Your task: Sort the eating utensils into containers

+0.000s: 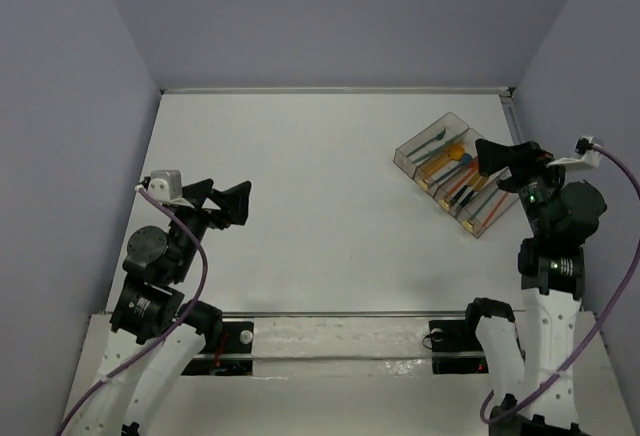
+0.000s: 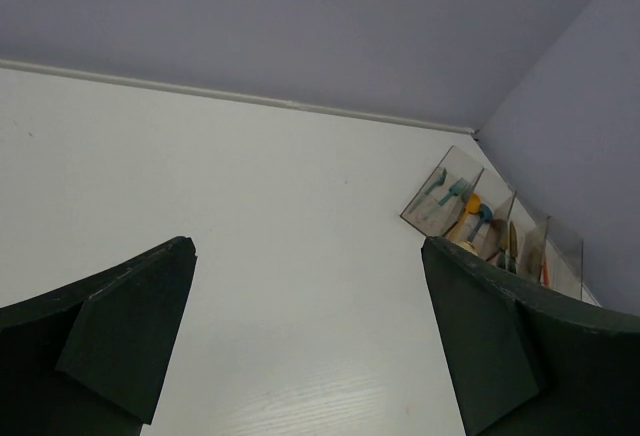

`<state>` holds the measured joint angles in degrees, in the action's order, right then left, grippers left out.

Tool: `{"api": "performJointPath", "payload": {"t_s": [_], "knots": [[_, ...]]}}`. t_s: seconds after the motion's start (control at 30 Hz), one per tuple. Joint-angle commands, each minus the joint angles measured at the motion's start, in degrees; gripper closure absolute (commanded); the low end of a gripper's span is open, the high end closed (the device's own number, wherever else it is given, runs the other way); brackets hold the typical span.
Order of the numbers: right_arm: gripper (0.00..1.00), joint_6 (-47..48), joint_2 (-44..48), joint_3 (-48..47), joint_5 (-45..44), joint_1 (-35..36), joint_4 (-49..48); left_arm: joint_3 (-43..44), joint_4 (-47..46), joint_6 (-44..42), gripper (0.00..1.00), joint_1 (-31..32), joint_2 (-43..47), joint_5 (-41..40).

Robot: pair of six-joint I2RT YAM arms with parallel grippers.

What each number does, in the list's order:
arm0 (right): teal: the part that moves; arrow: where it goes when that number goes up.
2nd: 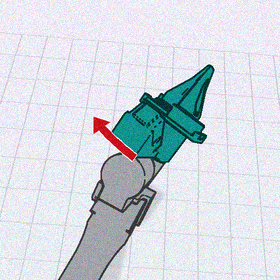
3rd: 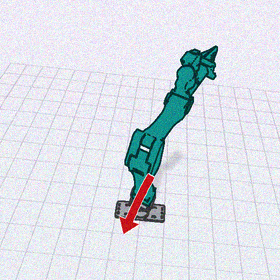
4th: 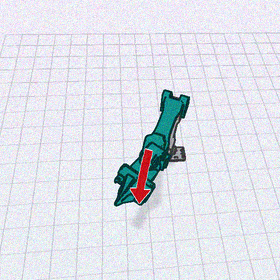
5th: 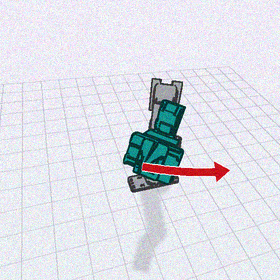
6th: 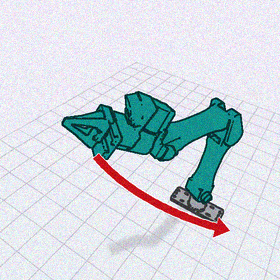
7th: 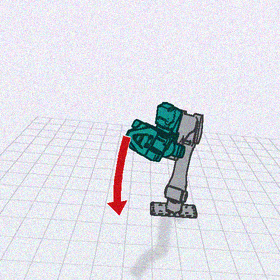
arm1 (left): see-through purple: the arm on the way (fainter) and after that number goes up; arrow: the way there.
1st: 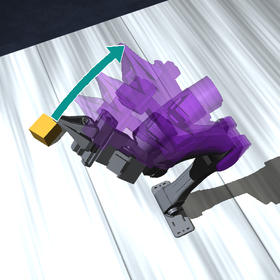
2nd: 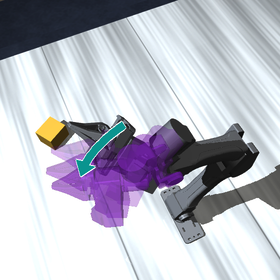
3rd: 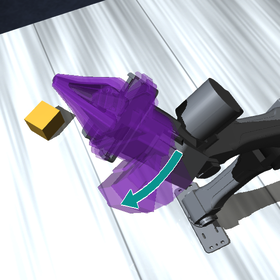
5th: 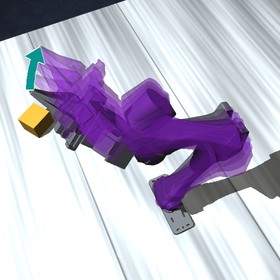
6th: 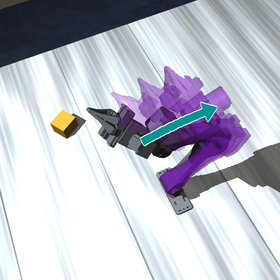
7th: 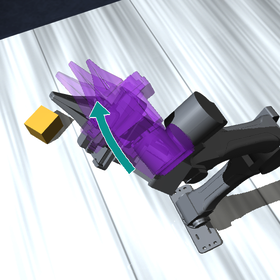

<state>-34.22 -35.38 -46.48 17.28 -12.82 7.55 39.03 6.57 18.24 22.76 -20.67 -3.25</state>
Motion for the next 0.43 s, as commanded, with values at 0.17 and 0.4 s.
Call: {"api": "performJointPath", "payload": {"t_s": [0.17, 0.4], "knots": [[0.00, 2.49, 13.66, -9.16, 8.40, -0.36, 4.84, 11.07, -4.98, 1.01, 0.01, -0.26, 0.01, 2.89], [0.00, -1.64, 13.05, -2.65, 12.25, -0.36, 1.94, 11.16, -5.60, 2.76, 0.01, -0.26, -0.25, 5.00]]}}
